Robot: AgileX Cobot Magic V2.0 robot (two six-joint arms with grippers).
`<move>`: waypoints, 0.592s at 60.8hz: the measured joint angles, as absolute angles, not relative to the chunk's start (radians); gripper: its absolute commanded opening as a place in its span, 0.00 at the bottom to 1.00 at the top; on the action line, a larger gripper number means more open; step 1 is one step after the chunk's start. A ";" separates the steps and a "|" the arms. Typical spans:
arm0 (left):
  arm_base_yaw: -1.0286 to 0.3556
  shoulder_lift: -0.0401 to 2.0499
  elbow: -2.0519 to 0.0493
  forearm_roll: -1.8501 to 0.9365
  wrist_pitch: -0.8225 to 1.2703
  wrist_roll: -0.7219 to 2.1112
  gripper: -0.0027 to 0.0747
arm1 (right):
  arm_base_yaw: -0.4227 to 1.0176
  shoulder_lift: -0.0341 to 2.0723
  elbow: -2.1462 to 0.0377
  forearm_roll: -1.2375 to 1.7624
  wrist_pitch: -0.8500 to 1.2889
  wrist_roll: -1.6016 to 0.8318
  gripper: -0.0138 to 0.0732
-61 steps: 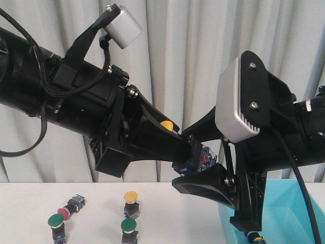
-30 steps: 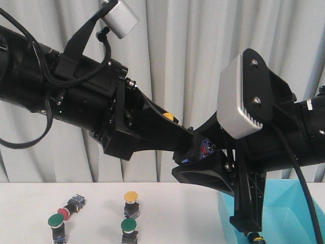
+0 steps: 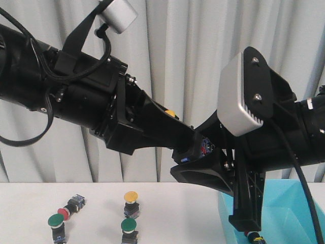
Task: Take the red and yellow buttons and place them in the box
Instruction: 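Pass the yellow button from the left gripper to the right gripper, then lower the right gripper with the yellow button into the blue box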
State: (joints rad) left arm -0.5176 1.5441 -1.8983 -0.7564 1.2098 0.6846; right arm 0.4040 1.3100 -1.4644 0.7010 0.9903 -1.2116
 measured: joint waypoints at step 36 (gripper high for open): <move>-0.518 1.529 -1.899 -0.746 1.106 0.678 0.77 | 0.404 1.310 -1.464 0.670 0.992 -1.189 0.15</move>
State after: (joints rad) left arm -0.5176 1.5292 -1.8994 -0.7456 1.1056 0.6776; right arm 0.4040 1.3100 -1.4644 0.6705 0.9922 -1.1893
